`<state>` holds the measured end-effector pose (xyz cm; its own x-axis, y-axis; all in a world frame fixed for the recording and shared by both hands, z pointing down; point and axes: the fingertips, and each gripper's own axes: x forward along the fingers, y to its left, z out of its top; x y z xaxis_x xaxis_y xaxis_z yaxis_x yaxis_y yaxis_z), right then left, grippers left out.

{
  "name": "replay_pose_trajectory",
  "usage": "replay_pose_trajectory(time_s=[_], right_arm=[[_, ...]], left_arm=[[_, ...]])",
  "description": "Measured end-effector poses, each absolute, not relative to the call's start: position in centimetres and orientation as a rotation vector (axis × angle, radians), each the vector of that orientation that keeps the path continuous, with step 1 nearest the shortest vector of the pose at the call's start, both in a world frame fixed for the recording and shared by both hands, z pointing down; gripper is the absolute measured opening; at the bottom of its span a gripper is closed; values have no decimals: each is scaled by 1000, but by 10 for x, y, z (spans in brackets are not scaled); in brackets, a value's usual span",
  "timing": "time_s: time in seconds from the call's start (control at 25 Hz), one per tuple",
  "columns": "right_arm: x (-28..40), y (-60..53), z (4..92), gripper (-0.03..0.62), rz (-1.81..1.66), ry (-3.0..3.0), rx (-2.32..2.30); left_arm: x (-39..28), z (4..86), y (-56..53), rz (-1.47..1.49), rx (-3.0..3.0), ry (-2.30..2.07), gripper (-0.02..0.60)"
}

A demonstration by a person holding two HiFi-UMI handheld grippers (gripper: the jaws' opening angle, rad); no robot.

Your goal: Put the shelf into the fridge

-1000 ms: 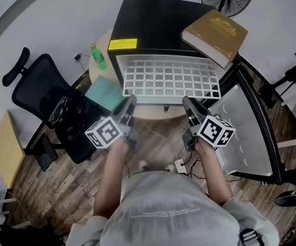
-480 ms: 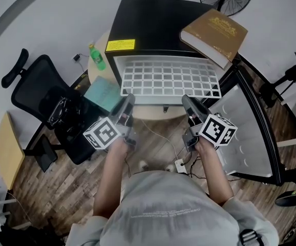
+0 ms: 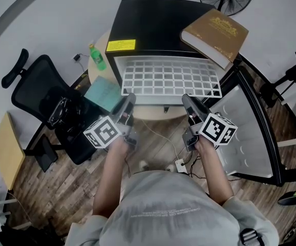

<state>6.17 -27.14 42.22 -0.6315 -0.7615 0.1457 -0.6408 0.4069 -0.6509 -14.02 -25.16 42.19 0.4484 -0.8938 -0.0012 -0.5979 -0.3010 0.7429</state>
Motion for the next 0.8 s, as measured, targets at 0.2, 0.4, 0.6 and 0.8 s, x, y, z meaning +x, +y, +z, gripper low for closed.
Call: replay_pose_trajectory(time_s=[0.2,0.4,0.6,0.8], right_arm=[[61,-275,422,140,-1025,2482,-1264],[63,-281,426,140,-1033,2483,-1280],[62,-288,425,140,-1024,2481,-1274],[62,-294,428,140,-1024,2484,-1281]], left_arm=[[-143,426,-255,-531,2013,-1262,83],[-142,425,-260,-536,2015,-1256,83],[-141,425,-267,-535,2017,-1254,84],[-142,426,-272,-538,2012,-1254,83]])
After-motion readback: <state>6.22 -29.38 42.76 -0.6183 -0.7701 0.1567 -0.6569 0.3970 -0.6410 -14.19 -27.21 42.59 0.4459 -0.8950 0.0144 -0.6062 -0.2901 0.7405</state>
